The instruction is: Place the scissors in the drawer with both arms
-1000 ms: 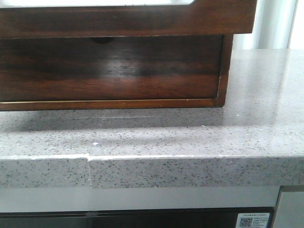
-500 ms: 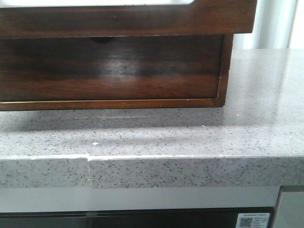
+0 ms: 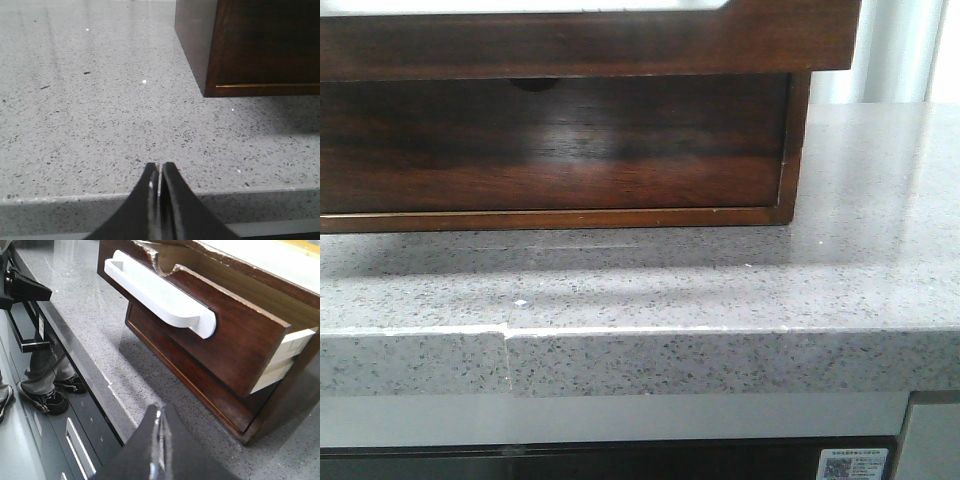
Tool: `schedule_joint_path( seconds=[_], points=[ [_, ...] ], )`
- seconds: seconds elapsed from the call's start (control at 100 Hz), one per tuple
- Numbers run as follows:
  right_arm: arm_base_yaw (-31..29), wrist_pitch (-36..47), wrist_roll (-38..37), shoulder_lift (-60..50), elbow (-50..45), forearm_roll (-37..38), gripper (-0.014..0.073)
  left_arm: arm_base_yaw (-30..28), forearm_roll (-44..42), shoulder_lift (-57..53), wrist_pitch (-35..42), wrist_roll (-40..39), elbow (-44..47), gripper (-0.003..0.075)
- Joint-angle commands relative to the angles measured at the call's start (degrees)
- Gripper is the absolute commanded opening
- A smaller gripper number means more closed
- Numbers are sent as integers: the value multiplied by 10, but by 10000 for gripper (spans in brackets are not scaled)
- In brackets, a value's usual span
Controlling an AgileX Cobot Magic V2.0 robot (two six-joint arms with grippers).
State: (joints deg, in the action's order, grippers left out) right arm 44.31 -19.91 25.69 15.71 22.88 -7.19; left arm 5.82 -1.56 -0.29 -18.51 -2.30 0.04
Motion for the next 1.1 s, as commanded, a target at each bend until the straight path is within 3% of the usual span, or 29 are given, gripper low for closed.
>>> schedule_joint_path(
  seconds=[0.0,0.52,0.62,0.95,1.09],
  points=[
    [-3,43,-1,3,14,-3,-48,0,0,-16,40,0,12,-22],
    [-3,44,-1,3,12,5,-48,0,0,-16,40,0,12,-22],
    [-10,80,-1,3,4,5,-48,0,0,-16,40,0,12,-22],
    [-151,271,-9,1,-38,5,-48,0,0,-16,40,0,12,-22],
    [-222,294,-125,-7,-59,27,-48,0,0,-16,40,0,12,-22]
  ],
)
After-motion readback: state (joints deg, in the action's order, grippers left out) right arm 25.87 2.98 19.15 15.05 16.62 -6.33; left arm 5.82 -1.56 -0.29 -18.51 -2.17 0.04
